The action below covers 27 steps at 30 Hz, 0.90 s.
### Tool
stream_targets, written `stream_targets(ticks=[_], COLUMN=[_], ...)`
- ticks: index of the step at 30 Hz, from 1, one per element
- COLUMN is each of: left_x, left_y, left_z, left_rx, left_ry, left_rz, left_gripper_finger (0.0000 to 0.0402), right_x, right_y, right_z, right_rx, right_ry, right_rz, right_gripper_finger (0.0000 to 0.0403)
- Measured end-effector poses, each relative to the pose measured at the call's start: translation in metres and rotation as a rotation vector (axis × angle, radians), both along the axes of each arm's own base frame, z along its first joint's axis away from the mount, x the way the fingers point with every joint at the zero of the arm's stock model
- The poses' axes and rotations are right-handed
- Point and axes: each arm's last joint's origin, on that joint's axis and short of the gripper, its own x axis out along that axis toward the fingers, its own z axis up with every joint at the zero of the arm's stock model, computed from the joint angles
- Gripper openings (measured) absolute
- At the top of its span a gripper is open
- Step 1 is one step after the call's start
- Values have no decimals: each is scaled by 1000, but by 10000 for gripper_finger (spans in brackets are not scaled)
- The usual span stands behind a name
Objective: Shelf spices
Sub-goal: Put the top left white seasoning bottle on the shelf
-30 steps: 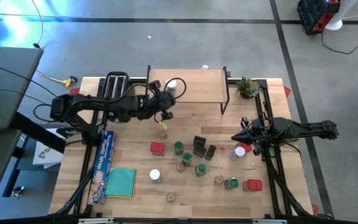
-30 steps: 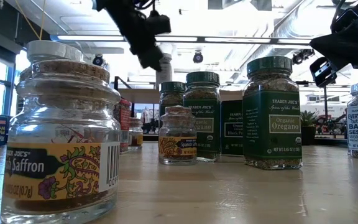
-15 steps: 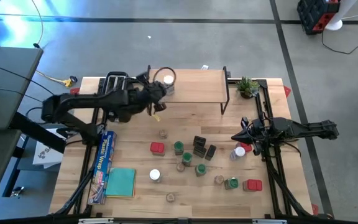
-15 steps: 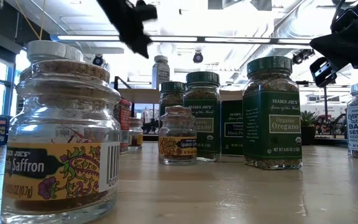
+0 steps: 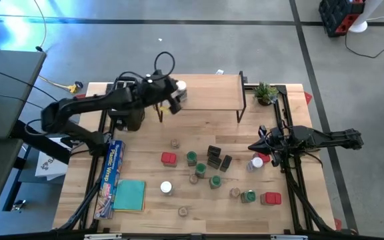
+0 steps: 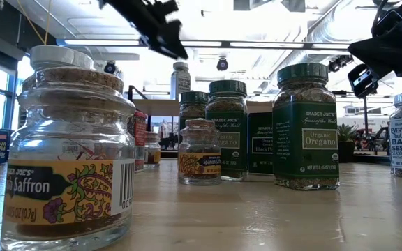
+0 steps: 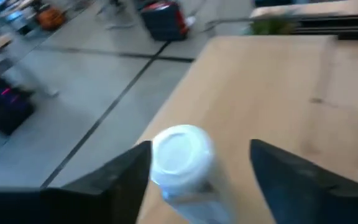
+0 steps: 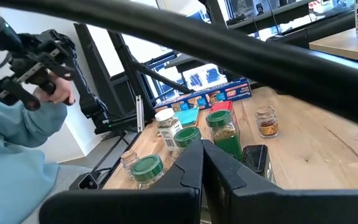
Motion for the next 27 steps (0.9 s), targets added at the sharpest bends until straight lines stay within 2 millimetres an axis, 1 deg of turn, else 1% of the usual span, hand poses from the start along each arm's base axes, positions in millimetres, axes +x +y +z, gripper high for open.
stream_targets(ticks=[2,4,7,11,15,19,22,27], left_x=[8,14,18,18,15,14,12,5], left_y=[7,12,14,14,16,18,18,17], left_z=[-8,-15,-20,-20,-17,-17,-15,-8], left_rx=[18,44,57,37,16,-19,-23,-13], left_ry=[2,6,19,0,-33,-51,-52,-33], left_rz=[55,123,157,149,159,147,126,93], left_gripper_finger=[313,327,331,324,305,274,242,183], right_x=[0,0,0,0,0,0,0,0], right_y=[0,0,0,0,0,0,0,0], right_z=[0,0,0,0,0,0,0,0], right_rx=[0,0,0,0,0,0,0,0], right_ry=[0,0,0,0,0,0,0,0], right_rz=[0,0,0,0,0,0,0,0], right_gripper_finger=[0,0,0,0,0,0,0,0])
